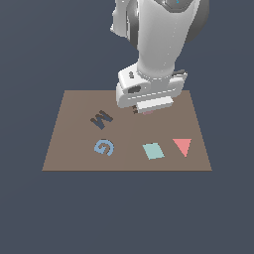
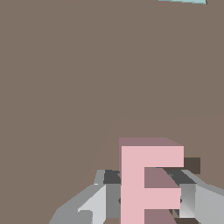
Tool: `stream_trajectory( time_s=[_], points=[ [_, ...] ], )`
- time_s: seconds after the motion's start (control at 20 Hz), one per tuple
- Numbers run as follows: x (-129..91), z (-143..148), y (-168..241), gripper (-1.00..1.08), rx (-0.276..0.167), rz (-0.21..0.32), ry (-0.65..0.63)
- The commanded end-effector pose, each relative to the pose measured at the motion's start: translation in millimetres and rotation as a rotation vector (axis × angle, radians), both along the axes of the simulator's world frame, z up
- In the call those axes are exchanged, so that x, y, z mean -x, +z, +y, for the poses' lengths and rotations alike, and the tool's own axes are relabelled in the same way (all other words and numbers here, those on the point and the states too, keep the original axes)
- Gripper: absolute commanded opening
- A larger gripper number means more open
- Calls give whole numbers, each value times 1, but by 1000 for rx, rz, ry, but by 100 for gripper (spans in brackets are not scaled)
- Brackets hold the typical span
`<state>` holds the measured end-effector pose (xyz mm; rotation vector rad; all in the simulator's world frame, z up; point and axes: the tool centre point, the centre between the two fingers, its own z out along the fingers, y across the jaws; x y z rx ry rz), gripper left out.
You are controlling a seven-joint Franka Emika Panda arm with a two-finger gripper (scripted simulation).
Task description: Insert a designated object into the corresponding slot on a board.
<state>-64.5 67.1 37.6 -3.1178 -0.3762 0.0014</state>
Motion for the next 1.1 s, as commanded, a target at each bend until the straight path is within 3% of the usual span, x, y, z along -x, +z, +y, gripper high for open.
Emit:
stream_trajectory(
  time_s=[0.0,0.25,0.7,0.75,1.05],
  points=[
    [6,-16,1,-100,-1,0,-13],
    [11,-31,2,-100,-1,0,-27],
    [10,-32,-7,-100,1,0,-26],
    [10,-32,-7,100,1,0,-26],
    [10,-32,-7,100,1,0,-26]
  ],
)
